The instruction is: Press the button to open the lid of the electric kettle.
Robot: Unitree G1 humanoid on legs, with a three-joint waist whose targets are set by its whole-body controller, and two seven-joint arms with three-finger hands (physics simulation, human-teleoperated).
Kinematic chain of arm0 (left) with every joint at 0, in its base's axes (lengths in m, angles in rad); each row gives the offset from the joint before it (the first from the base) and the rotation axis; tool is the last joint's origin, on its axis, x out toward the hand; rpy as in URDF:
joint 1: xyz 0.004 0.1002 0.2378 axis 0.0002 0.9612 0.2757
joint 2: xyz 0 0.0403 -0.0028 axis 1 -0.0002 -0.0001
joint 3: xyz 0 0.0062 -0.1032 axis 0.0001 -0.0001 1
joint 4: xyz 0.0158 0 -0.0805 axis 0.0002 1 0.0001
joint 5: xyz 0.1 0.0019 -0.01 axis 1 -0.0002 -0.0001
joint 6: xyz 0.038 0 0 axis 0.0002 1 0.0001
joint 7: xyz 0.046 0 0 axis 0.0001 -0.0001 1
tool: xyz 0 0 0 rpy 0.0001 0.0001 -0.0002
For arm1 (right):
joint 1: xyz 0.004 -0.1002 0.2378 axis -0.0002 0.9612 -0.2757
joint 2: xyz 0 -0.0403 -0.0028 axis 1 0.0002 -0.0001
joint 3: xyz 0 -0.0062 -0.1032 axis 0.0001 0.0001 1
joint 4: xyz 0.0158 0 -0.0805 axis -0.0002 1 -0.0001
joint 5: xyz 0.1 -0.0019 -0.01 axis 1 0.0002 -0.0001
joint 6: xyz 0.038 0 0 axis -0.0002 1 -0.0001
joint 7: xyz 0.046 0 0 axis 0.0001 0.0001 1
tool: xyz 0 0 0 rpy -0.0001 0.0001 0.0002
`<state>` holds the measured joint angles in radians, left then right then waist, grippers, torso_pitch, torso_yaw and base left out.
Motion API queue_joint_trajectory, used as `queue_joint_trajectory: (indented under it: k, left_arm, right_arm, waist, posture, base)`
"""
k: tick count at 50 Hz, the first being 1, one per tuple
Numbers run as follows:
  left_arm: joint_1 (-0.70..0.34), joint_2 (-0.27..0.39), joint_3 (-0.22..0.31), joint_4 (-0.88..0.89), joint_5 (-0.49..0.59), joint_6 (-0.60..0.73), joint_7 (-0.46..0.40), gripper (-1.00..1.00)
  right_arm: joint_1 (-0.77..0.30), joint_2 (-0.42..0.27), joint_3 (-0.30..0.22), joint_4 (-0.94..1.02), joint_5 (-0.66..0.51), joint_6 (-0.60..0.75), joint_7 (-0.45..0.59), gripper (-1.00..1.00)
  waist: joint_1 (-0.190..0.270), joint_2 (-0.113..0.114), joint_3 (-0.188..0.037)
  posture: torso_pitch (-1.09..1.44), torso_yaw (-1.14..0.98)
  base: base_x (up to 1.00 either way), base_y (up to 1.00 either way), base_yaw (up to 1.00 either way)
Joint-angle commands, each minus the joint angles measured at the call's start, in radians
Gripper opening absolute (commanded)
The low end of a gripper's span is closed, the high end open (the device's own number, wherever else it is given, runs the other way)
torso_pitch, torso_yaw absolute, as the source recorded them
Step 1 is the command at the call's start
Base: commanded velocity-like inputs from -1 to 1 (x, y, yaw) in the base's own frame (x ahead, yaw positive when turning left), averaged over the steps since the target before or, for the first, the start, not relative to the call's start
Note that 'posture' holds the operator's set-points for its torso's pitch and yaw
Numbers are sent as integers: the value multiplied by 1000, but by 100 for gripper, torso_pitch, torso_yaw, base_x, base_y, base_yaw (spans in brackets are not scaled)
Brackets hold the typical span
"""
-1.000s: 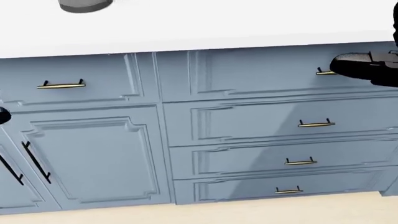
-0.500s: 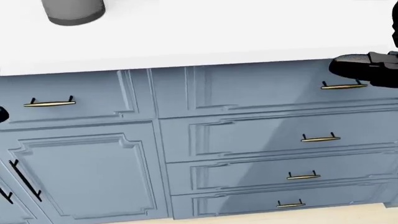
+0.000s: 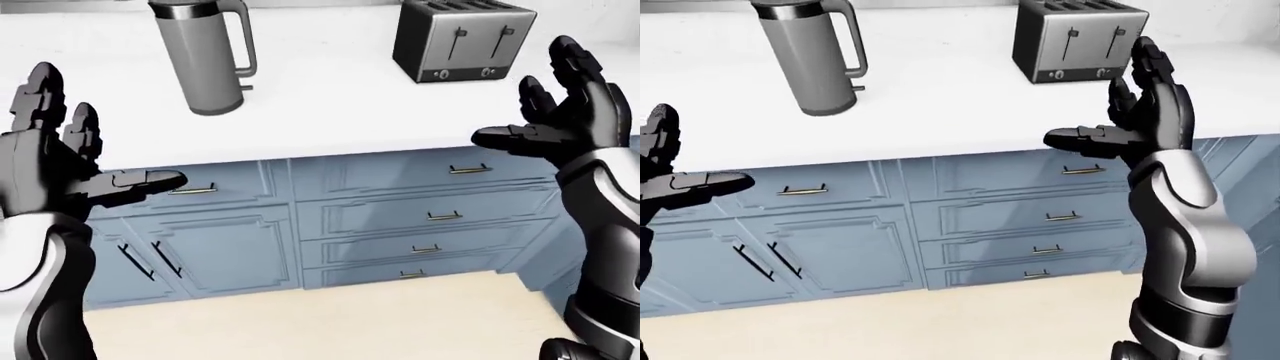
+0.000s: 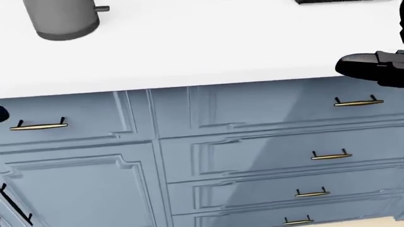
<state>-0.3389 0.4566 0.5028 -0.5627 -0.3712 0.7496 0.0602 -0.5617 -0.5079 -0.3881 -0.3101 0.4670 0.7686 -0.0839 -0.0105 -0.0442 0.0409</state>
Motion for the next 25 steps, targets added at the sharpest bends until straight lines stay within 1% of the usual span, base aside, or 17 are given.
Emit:
queue_joint_trajectory:
  k: [1, 4, 6, 8, 9, 10, 11, 12, 14, 16, 19, 20, 21, 22, 23, 24, 25]
  left_arm:
    - [-28, 25, 29, -33, 4, -32, 9, 100]
    - [-29, 27, 29, -34, 2, -31, 11, 100]
    - [-31, 27, 32, -35, -4, -27, 15, 100]
    - [-31, 28, 32, -36, -7, -25, 16, 100]
    - [-32, 30, 33, -37, -9, -23, 18, 100]
    - [-32, 31, 34, -38, -10, -22, 18, 100]
    - [-28, 31, 34, -38, -10, -25, 17, 100]
    - [-24, 29, 35, -37, -10, -29, 16, 100]
    - [-29, 33, 36, -36, -13, -24, 19, 100]
    - [-27, 32, 34, -36, -13, -26, 19, 100]
    - [-26, 32, 35, -37, -15, -25, 20, 100]
    - [-26, 32, 34, -37, -14, -26, 20, 100]
    - [-26, 33, 33, -36, -13, -27, 20, 100]
    - [-25, 32, 35, -36, -13, -28, 20, 100]
    - [-23, 32, 35, -37, -13, -28, 20, 100]
    - [-23, 32, 36, -37, -13, -27, 20, 100]
    - [-24, 32, 35, -36, -13, -28, 20, 100]
  right_arm:
    - [-37, -14, -1, -40, 8, -29, 6, 100]
    - [-40, -15, -1, -39, 9, -27, 6, 100]
    - [-43, -16, -2, -39, 11, -26, 5, 100]
    - [-43, -17, -2, -39, 12, -25, 4, 100]
    - [-42, -17, -1, -39, 12, -25, 5, 100]
    - [-42, -18, -2, -41, 13, -24, 4, 100]
    - [-41, -18, -3, -41, 13, -24, 4, 100]
    - [-40, -18, -3, -41, 13, -24, 4, 100]
    - [-40, -18, -2, -41, 14, -24, 4, 100]
    - [-38, -17, -1, -43, 13, -25, 5, 100]
    - [-39, -18, -3, -45, 14, -23, 6, 100]
    - [-38, -18, -3, -42, 13, -25, 5, 100]
    - [-37, -17, -2, -42, 12, -27, 5, 100]
    - [-36, -16, -2, -43, 12, -27, 6, 100]
    - [-35, -16, -1, -42, 11, -27, 6, 100]
    - [-35, -17, -2, -42, 11, -27, 7, 100]
    - [-36, -17, -2, -41, 11, -28, 7, 100]
  waist:
    - [9, 1, -23]
    - [7, 27, -10]
    - [3, 53, -5]
    - [-3, 96, -12]
    - [-5, 130, -25]
    - [-10, 129, -38]
    - [4, 117, -19]
    - [2, 121, -12]
    - [9, 100, -19]
    - [10, 79, -16]
    - [16, 35, -4]
    - [18, 15, -7]
    - [19, -17, -15]
    - [15, -2, -15]
    - [9, 1, -15]
    - [12, -9, -14]
    - [7, -6, -19]
  posture:
    - [0, 0]
    - [0, 0]
    - [0, 0]
    - [0, 0]
    - [0, 0]
    - [0, 0]
    - [0, 0]
    - [0, 0]
    - [0, 0]
    - [0, 0]
    - [0, 0]
    - [0, 0]
    - [0, 0]
    - [0, 0]
    - [0, 0]
    - [0, 0]
    - [0, 0]
  base:
    - [14, 10, 0]
    - [14, 11, 0]
    - [14, 11, 0]
    - [14, 12, 0]
    - [14, 11, 0]
    - [14, 12, 0]
    - [13, 12, 0]
    - [13, 12, 0]
    - [14, 13, 0]
    - [14, 16, 0]
    - [15, 19, 0]
    - [15, 20, 0]
    - [14, 20, 0]
    - [14, 20, 0]
    - [15, 20, 0]
    - [13, 20, 0]
    - [14, 20, 0]
